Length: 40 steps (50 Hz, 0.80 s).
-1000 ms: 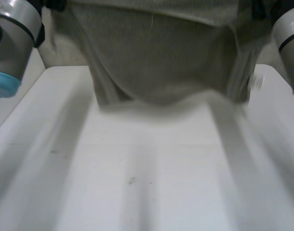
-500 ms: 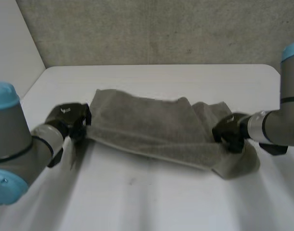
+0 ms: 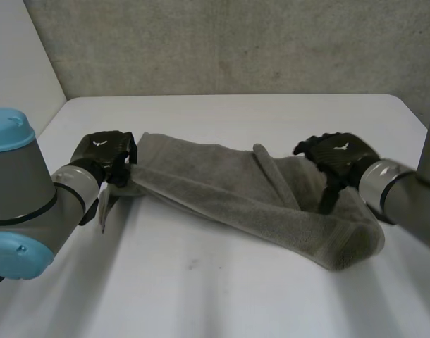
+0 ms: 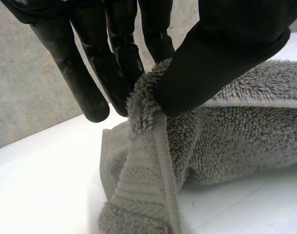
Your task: Fold the towel.
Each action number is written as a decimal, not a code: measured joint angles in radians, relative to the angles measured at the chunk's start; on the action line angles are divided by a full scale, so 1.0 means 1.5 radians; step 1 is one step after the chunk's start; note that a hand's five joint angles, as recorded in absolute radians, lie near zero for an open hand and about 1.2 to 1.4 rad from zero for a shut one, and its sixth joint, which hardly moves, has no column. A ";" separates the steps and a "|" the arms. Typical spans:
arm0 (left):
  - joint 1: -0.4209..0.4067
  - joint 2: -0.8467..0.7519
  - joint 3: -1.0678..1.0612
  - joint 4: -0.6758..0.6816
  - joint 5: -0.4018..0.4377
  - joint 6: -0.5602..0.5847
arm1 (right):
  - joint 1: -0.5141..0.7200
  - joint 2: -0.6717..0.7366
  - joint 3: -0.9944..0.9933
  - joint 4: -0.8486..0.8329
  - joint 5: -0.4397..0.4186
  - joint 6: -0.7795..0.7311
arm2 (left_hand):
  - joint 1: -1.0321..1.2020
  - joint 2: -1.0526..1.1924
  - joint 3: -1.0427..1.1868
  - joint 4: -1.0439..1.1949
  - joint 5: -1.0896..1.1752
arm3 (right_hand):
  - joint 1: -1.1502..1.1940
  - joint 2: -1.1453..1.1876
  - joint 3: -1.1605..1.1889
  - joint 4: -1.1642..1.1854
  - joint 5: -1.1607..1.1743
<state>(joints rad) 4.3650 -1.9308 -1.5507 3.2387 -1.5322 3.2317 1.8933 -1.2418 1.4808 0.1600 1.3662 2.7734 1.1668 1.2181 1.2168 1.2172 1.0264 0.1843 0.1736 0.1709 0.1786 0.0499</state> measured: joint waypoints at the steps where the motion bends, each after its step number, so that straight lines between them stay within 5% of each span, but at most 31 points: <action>1: 0.000 -0.004 0.003 0.000 0.000 0.000 | 0.009 -0.009 0.018 -0.016 -0.001 0.012 | 0.000 0.000 0.000 0.000 0.000 | 0.000 0.000 0.000 0.000 0.000; 10: 0.001 -0.072 0.057 0.000 -0.004 -0.004 | 0.092 -0.058 0.147 -0.126 0.004 0.077 | 0.000 0.000 0.000 0.000 0.000 | 0.195 0.160 0.163 0.152 0.120; 22: 0.005 -0.106 0.081 0.000 -0.005 -0.016 | 0.078 -0.123 0.247 -0.045 0.003 -0.001 | 0.000 0.000 0.000 0.000 0.000 | 0.497 0.425 0.427 0.422 0.386; 29: 0.005 -0.105 0.076 0.000 -0.005 -0.019 | 0.052 -0.141 0.297 -0.030 0.001 -0.020 | 0.000 0.000 0.000 0.000 0.000 | 0.498 0.430 0.432 0.426 0.394; 40: 0.005 -0.105 0.072 0.000 -0.006 -0.019 | -0.018 -0.112 0.358 -0.117 -0.002 -0.049 | 0.000 0.000 0.000 0.000 0.000 | 0.272 0.234 0.236 0.232 0.202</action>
<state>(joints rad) 4.3720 -2.0876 -1.4422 3.2386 -1.5408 3.2028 1.8662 -1.4096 2.0171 -0.0158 1.3635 2.6994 1.1668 1.2181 1.2168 1.2173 1.0264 0.5921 0.5248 0.5252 0.5266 0.3529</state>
